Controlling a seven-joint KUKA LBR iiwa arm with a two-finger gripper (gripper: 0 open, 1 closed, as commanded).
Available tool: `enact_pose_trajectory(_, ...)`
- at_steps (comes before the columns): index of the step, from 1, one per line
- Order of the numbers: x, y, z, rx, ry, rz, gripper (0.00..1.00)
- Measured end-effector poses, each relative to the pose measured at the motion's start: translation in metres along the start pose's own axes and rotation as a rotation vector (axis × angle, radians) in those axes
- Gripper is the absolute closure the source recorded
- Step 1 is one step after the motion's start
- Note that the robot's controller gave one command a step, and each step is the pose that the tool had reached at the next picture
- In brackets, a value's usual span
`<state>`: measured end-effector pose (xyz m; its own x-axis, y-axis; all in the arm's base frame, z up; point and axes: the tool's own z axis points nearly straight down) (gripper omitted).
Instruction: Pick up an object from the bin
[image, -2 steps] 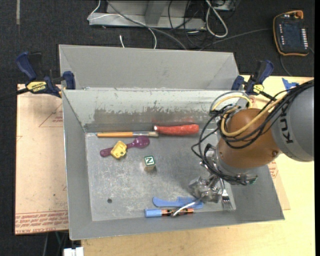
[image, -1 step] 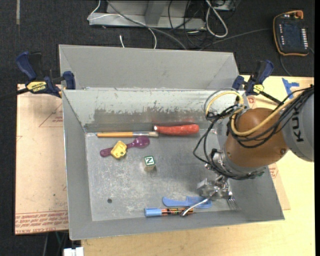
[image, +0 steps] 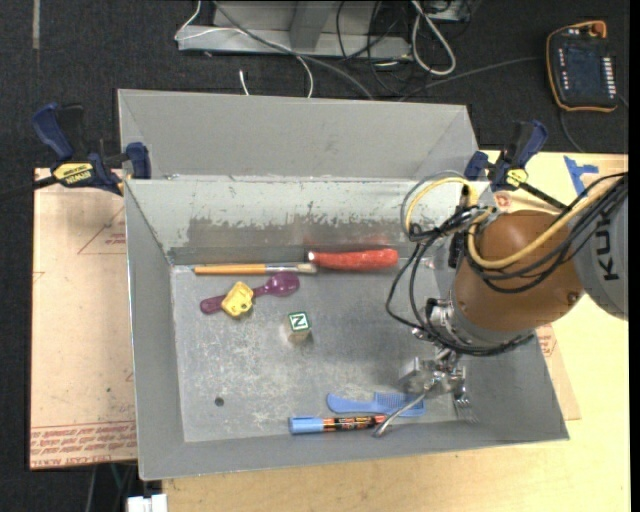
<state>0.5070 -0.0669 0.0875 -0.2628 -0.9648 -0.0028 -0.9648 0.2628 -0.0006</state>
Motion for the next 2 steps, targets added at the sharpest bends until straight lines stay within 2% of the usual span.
enact_pose_trajectory(2,-0.0039,-0.0002,-0.0231,0.003,-0.003,0.066,1.0)
